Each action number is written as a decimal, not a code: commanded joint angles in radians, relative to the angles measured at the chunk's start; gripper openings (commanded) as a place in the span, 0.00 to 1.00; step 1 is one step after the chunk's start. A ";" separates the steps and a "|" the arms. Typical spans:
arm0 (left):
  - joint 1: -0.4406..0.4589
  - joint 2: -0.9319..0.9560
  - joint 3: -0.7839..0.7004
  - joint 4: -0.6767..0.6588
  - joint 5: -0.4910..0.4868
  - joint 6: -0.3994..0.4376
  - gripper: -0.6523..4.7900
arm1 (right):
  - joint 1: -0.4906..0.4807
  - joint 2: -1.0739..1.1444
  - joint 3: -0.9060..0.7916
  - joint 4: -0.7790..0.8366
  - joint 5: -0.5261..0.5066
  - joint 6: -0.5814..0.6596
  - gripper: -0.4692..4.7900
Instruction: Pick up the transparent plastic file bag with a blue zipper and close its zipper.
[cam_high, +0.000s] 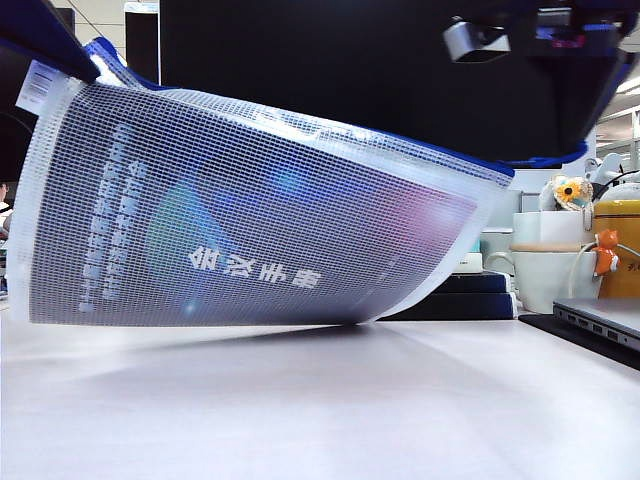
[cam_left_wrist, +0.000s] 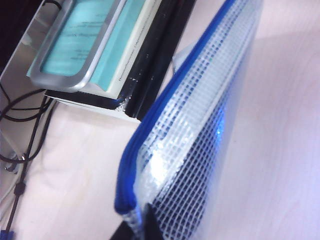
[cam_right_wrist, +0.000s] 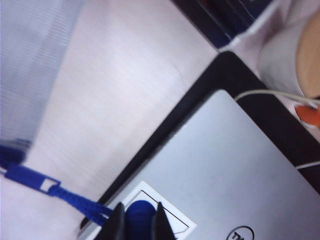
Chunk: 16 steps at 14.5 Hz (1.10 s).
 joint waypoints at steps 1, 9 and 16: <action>0.031 -0.002 0.004 -0.002 0.039 0.008 0.11 | -0.024 -0.009 0.002 0.029 -0.229 -0.002 0.60; 0.034 0.026 0.003 -0.004 0.069 -0.004 0.26 | -0.022 -0.010 0.002 0.040 -0.423 0.015 0.80; 0.035 -0.071 0.005 -0.117 -0.235 -0.165 1.00 | -0.032 -0.103 0.002 0.102 -0.435 0.164 0.80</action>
